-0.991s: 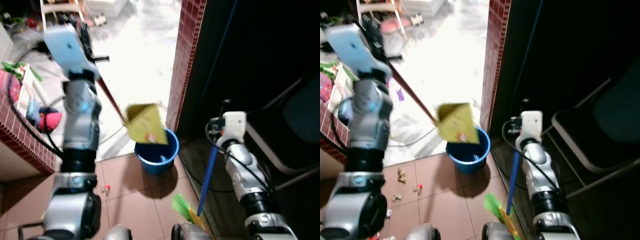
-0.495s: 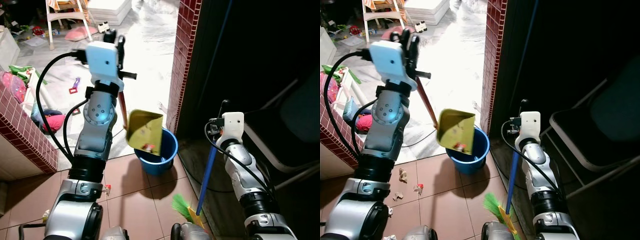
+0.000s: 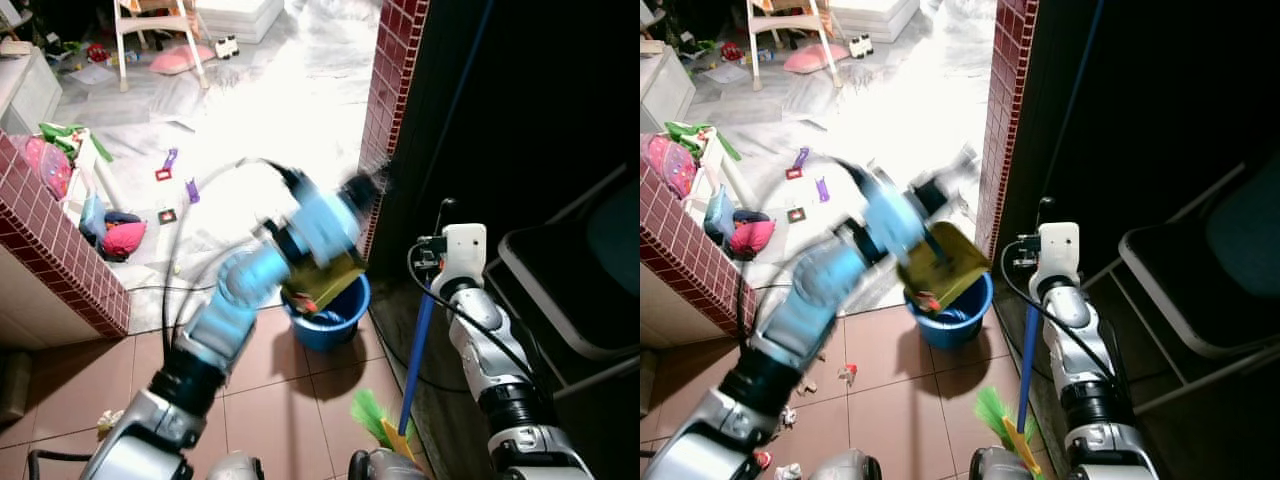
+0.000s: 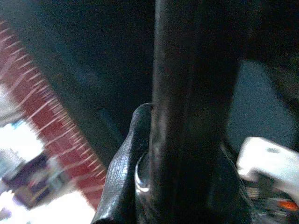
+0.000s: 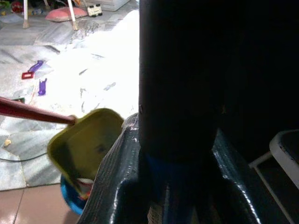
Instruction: Sweep floor
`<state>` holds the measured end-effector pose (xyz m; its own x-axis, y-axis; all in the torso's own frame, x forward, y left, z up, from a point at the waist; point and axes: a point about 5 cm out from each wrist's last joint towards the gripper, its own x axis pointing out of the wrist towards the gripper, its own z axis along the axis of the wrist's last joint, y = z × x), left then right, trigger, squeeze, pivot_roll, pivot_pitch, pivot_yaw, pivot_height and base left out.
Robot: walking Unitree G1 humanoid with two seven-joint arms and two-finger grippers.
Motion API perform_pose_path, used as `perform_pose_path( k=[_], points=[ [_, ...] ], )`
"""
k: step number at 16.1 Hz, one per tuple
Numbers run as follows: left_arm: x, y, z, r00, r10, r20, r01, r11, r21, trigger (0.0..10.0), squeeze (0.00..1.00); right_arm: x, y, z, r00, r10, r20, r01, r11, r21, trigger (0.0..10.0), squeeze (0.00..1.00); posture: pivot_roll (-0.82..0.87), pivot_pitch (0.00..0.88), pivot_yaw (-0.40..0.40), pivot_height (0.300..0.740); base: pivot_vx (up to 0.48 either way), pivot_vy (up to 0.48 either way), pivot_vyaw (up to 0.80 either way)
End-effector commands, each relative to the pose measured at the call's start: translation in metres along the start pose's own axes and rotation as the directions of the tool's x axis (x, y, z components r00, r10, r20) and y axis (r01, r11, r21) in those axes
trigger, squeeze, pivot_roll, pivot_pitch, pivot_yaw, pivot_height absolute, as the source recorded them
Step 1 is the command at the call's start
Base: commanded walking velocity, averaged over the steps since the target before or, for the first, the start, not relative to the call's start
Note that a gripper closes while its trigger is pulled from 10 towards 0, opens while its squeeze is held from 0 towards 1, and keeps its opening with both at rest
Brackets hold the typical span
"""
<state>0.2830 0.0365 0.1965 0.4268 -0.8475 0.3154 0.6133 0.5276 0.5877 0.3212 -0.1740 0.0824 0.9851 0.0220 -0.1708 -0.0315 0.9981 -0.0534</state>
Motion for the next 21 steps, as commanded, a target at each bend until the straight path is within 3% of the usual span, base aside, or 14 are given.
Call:
perform_pose_path(
  k=[1, 3, 5, 8, 11, 14, 16, 17, 18, 19, 20, 21],
  points=[
    [-0.009, -0.017, -0.012, 0.991, -0.113, -0.066, 0.113, 0.994, -0.013, 10.0, 0.0, 0.002, 0.001, 0.01, 0.999, -0.005, 0.05, 0.005, 1.0, 0.003, 10.0, 0.0, -0.07, 0.044, 0.035, 0.74, 0.0, 0.0, 0.0],
    [-0.01, -0.019, -0.015, 0.986, -0.146, -0.078, 0.146, 0.989, 0.0, 10.0, 0.0, 0.003, 0.0, 0.011, 0.999, -0.006, 0.054, 0.006, 1.0, 0.003, 10.0, 0.0, -0.07, 0.047, 0.037, 0.74, 0.0, 0.0, 0.0],
    [-0.009, -0.012, -0.014, 0.989, -0.131, -0.07, 0.133, 0.991, 0.015, 10.0, 0.0, 0.003, 0.0, 0.012, 0.998, -0.007, 0.059, 0.007, 1.0, 0.0, 10.0, 0.0, -0.07, 0.046, 0.037, 0.74, 0.0, 0.0, 0.0],
    [-0.002, 0.022, -0.003, 0.999, 0.019, -0.047, -0.016, 0.999, 0.051, 10.0, 0.0, 0.004, 0.001, 0.014, 0.998, -0.005, 0.07, 0.006, 1.0, -0.006, 10.0, 0.0, -0.07, 0.039, 0.036, 0.74, 0.0, 0.0, 0.0],
    [-0.003, 0.065, 0.01, 0.965, 0.259, -0.03, -0.259, 0.966, 0.016, 10.0, 0.0, 0.005, 0.002, 0.014, 0.997, -0.007, 0.074, 0.007, 1.0, -0.008, 10.0, 0.0, -0.07, 0.034, 0.033, 0.74, 0.0, 0.0, 0.0],
    [-0.014, 0.104, 0.023, 0.879, 0.478, 0.004, -0.477, 0.878, -0.029, 10.0, 0.0, 0.007, 0.002, 0.015, 0.997, -0.003, 0.075, 0.003, 1.0, -0.008, 10.0, 0.0, -0.06, 0.025, 0.023, 0.74, 0.0, 0.0, 0.0],
    [-0.025, 0.133, 0.033, 0.774, 0.633, 0.023, -0.629, 0.773, -0.078, 10.0, 0.0, 0.008, 0.003, 0.015, 0.997, 0.003, 0.075, -0.003, 1.0, -0.009, 10.0, 0.0, -0.04, 0.013, 0.011, 0.74, 0.0, 0.0, 0.0],
    [-0.032, 0.149, 0.041, 0.706, 0.707, 0.041, -0.703, 0.706, -0.082, 10.0, 0.0, 0.009, 0.003, 0.015, 0.997, 0.006, 0.076, -0.005, 1.0, -0.009, 10.0, 0.0, -0.04, 0.013, 0.011, 0.74, 0.0, 0.0, 0.0],
    [-0.041, 0.169, 0.054, 0.629, 0.773, 0.079, -0.771, 0.633, -0.061, 10.0, 0.0, 0.009, 0.004, 0.015, 0.997, 0.009, 0.076, -0.008, 1.0, -0.008, 10.0, 0.0, -0.04, 0.008, 0.005, 0.74, 0.0, 0.0, 0.0],
    [-0.047, 0.18, 0.063, 0.586, 0.804, 0.103, -0.805, 0.592, -0.043, 10.0, 0.0, 0.01, 0.004, 0.014, 0.997, 0.01, 0.076, -0.01, 1.0, -0.007, 10.0, 0.0, -0.03, 0.004, 0.001, 0.74, 0.0, 0.0, 0.0],
    [-0.053, 0.189, 0.069, 0.553, 0.824, 0.121, -0.829, 0.559, -0.021, 10.0, 0.0, 0.01, 0.004, 0.014, 0.997, 0.012, 0.075, -0.012, 1.0, -0.006, 10.0, 0.0, -0.03, 0.004, 0.001, 0.74, 0.0, 0.0, 0.0],
    [-0.057, 0.192, 0.07, 0.546, 0.829, 0.121, -0.836, 0.548, 0.021, 10.0, 0.0, 0.01, 0.005, 0.014, 0.997, 0.013, 0.074, -0.013, 1.0, -0.005, 10.0, 0.0, -0.02, 0.0, -0.002, 0.74, 0.0, 0.0, 0.0]
  ],
)
